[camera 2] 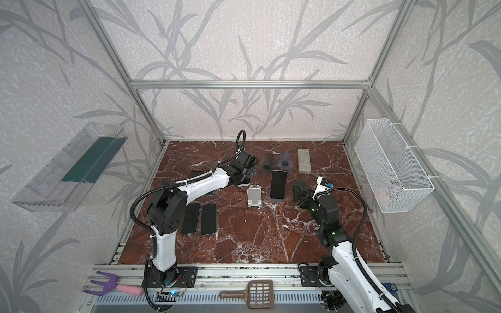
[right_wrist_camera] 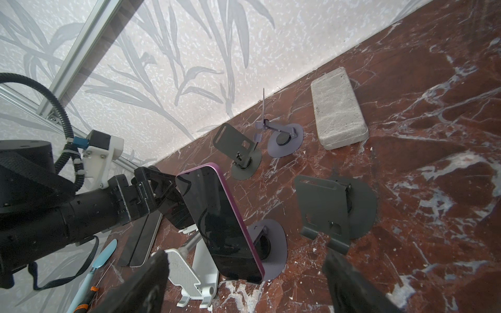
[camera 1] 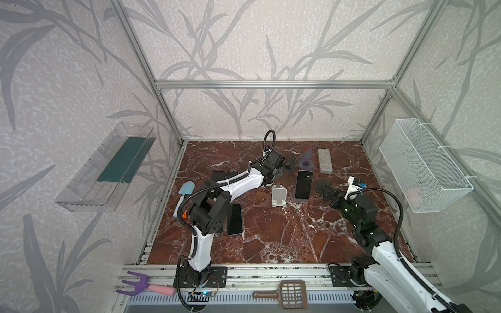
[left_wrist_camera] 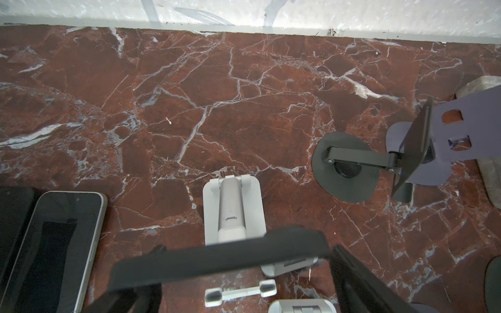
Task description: Remove the phone from the phone stand
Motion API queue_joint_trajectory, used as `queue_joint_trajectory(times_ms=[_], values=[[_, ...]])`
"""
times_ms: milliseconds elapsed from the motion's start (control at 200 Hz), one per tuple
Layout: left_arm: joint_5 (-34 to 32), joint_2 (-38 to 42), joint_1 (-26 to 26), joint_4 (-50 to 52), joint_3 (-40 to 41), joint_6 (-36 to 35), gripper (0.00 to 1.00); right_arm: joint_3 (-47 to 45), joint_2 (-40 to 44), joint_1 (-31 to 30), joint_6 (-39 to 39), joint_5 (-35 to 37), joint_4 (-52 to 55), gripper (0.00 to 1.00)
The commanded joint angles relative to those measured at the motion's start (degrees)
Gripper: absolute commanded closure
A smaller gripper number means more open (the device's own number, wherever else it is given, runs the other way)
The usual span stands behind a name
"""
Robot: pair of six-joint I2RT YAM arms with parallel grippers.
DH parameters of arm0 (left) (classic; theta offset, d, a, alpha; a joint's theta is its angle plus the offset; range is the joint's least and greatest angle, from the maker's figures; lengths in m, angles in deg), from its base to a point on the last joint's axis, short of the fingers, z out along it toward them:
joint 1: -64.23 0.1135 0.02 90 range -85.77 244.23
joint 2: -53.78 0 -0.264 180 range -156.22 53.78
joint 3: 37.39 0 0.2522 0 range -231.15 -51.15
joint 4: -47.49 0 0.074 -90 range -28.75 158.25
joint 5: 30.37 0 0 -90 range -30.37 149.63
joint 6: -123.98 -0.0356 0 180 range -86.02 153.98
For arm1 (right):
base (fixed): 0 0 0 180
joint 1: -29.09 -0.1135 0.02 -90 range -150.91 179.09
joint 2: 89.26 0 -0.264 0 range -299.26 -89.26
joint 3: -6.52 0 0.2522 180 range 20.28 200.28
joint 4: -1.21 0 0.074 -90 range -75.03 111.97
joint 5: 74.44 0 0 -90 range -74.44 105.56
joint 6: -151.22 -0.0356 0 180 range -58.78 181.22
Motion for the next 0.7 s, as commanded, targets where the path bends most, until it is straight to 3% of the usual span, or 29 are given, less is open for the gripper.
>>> queue_joint_trajectory(times_ms=[0, 325, 695], values=[[-2.61, -1.15, 0.11, 0.31, -1.73, 1.62, 0.12, -0.14, 1.18, 0.03, 0.62, 0.77, -0.56, 0.11], [-6.19, -2.48, 0.07, 0.04, -1.75, 1.71, 0.24, -0.30, 1.09, 0.05, 0.46, 0.39, -0.89, 0.11], [-7.59, -4.34, 0.06, 1.55, -3.67, 0.80, 0.20, -0.31, 1.42, 0.03, 0.46, 0.51, -0.67, 0.11]])
